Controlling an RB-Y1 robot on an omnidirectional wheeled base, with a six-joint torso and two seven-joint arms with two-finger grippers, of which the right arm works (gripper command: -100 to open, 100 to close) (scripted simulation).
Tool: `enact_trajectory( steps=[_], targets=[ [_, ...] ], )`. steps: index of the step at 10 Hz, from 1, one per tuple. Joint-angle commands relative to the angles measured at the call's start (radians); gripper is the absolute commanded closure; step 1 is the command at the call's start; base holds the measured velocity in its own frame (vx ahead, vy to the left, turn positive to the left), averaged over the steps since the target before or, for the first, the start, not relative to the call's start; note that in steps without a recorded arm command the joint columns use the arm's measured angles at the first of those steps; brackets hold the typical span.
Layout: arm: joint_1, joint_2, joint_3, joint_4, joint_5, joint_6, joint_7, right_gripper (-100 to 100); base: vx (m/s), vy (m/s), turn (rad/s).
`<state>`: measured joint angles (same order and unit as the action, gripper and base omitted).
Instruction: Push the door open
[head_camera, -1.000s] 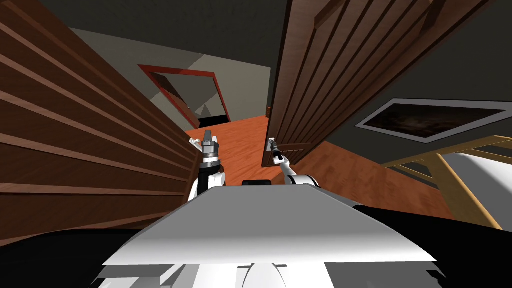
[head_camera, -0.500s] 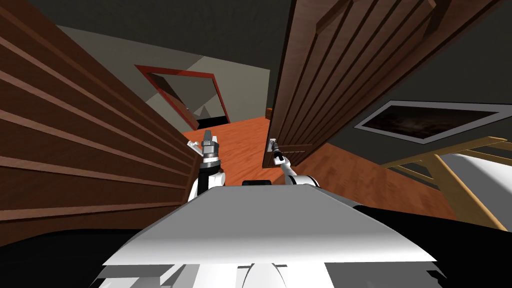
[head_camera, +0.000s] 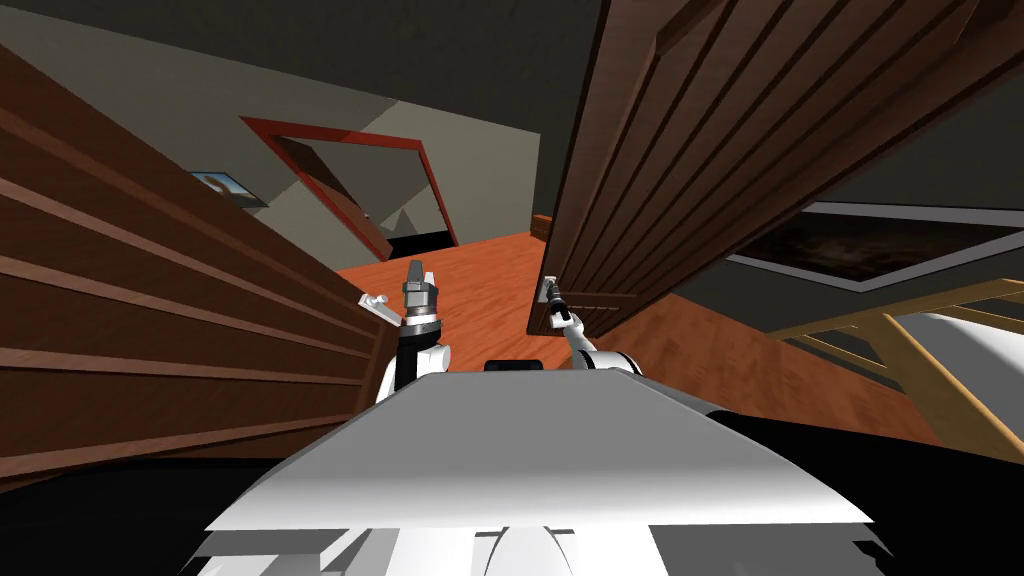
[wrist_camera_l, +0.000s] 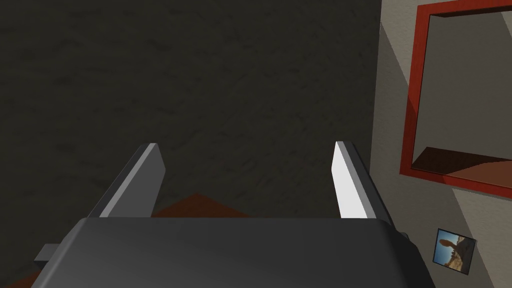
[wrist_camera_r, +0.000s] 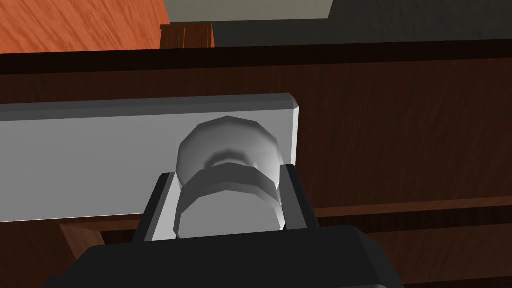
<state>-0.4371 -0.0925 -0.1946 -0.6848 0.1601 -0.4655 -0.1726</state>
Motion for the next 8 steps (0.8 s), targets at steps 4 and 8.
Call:
enact_trajectory(
  steps=[4,8],
  targets=[
    [0.004,-0.029,-0.058,0.004,-0.021,-0.001,0.021,100,0.18,0.107,-0.071],
    [0.008,-0.044,-0.099,0.004,-0.037,0.002,0.037,100,0.18,0.114,-0.072]
  ],
)
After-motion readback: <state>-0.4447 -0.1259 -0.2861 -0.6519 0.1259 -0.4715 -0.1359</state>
